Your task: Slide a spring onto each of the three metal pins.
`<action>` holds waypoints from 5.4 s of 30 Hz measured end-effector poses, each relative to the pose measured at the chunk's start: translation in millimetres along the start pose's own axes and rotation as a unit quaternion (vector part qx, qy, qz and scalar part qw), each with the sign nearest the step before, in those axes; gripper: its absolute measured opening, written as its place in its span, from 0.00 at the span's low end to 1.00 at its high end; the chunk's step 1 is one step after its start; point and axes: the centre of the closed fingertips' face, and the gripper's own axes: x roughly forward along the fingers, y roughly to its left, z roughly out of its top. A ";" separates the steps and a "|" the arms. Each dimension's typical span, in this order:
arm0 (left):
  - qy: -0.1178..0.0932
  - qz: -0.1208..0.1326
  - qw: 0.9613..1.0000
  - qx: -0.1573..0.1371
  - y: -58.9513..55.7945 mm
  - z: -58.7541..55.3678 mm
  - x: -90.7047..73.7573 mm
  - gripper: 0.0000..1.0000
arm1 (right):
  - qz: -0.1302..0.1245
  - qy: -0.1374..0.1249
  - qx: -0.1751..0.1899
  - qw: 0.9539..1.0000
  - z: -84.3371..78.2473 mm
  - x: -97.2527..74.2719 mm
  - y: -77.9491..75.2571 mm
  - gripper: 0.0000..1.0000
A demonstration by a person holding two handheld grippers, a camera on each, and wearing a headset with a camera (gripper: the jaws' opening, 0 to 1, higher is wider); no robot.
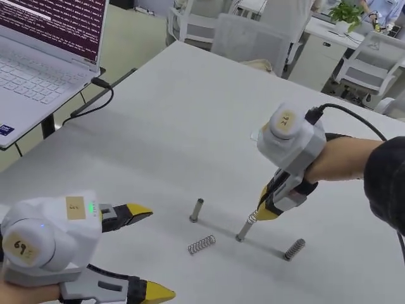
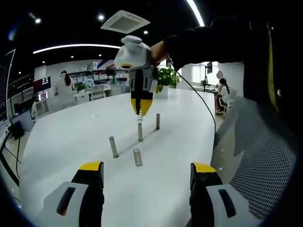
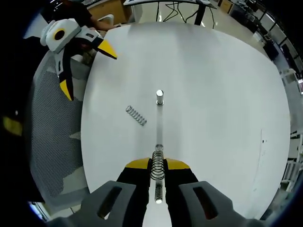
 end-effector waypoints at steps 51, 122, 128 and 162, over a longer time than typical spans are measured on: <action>-0.001 -0.003 1.000 -0.004 3.5 -2.2 -1.6 0.64 | 0.003 0.048 -0.016 0.999 2.6 32.6 -1.7 0.08; 0.011 -0.007 1.000 -0.008 -0.5 -5.4 -2.6 0.58 | 0.022 -0.039 -0.092 0.995 39.8 65.2 27.5 0.19; 0.012 -0.007 1.000 -0.008 -0.8 -5.9 -3.0 0.57 | 0.032 -0.044 -0.111 0.992 46.5 70.5 36.2 0.18; 0.011 0.000 1.000 -0.017 1.3 -8.4 -7.6 0.54 | 0.011 -0.037 -0.158 0.987 54.7 93.7 43.0 0.10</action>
